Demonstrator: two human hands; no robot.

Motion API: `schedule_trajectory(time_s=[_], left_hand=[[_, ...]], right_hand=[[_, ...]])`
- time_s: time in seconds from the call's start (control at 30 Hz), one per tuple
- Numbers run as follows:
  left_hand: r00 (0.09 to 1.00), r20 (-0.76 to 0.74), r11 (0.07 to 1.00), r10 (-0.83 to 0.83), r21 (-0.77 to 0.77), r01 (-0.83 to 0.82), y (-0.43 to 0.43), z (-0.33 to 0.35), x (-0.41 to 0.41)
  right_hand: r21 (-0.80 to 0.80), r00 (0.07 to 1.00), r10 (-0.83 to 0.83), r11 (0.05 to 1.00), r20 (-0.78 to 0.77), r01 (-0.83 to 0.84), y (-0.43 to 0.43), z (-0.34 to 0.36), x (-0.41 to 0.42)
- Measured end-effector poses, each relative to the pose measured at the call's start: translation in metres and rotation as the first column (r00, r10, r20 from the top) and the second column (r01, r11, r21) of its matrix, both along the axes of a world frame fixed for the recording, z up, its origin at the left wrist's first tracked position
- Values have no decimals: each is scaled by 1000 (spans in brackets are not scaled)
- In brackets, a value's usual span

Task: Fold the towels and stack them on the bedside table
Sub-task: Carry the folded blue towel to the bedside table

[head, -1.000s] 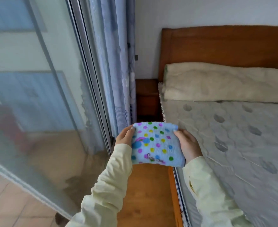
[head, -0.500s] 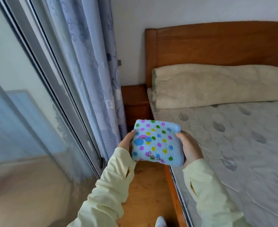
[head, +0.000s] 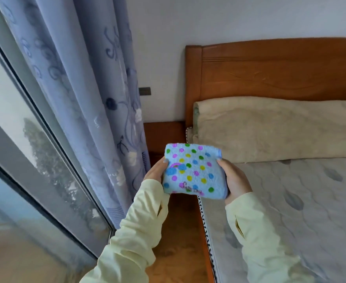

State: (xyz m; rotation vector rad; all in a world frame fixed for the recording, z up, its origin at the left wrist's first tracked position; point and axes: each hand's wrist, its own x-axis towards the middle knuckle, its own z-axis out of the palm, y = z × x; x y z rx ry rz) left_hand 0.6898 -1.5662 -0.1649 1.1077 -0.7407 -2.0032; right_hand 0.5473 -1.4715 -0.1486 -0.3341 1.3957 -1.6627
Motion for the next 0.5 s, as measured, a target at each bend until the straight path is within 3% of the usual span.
schedule_trajectory(time_s=[0.27,0.5], left_hand=[[997,66,999,34,4,-35,-92,-9,-59],[990,142,999,24,-29,-20,-203,-30,-107]], right_hand=[[-13,999,27,1000,41,-27,-89,-11,-58],[45,996,-23,999,-92,28,-188,-24,-102]])
